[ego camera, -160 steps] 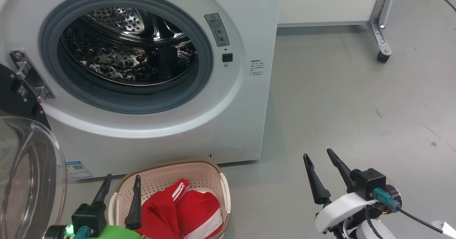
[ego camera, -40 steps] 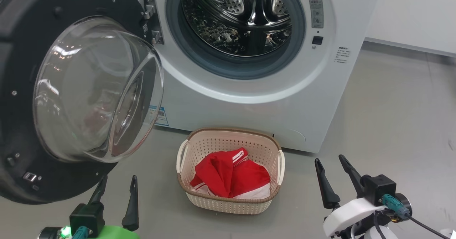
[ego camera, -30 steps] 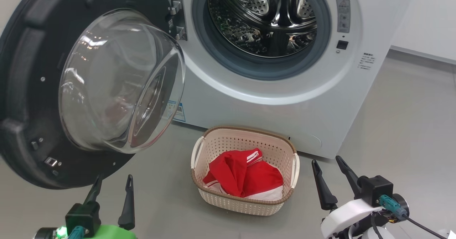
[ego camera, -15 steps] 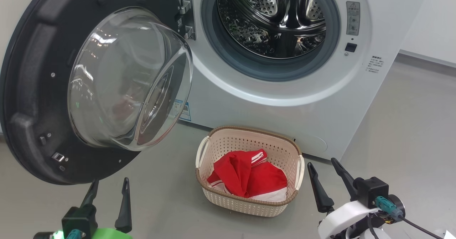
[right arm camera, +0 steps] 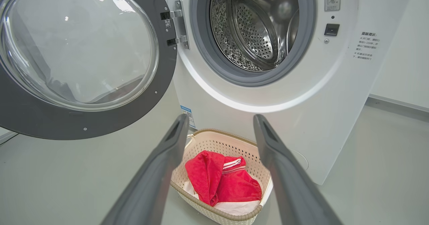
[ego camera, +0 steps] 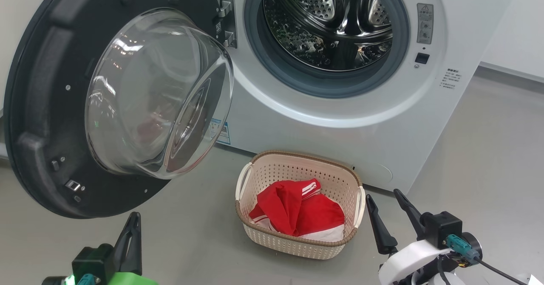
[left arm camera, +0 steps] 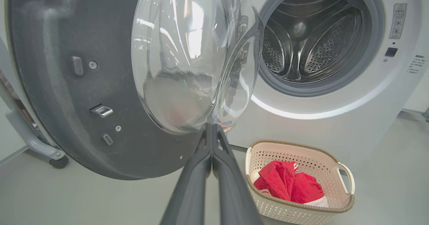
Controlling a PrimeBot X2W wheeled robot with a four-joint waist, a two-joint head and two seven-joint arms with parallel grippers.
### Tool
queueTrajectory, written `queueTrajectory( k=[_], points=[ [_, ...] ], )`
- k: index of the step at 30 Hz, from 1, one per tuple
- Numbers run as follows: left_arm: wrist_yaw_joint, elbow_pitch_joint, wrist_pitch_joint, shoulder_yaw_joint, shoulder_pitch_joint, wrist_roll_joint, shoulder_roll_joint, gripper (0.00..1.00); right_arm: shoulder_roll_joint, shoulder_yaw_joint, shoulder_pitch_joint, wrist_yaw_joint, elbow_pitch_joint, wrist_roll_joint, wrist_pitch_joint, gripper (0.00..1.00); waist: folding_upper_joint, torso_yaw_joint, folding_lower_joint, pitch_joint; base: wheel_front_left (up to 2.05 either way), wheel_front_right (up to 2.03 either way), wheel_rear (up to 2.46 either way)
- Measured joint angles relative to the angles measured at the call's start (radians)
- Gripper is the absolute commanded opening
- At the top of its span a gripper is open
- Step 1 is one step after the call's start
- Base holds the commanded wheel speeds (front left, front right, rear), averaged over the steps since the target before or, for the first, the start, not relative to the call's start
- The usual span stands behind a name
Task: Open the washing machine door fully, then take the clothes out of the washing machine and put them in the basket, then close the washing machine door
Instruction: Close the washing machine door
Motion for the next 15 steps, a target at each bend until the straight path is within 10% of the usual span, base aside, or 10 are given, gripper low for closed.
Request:
queueTrajectory(
  k=[15],
  points=[
    [-0.091, -0.106, -0.021, 0.116, 0.0, -0.405, -0.05, 0.0, 0.0, 0.004, 0.0, 0.0, 0.0, 0.002, 0.0, 1.0, 0.0, 0.002, 0.0, 0.002, 0.0, 0.0, 0.0]
  ],
)
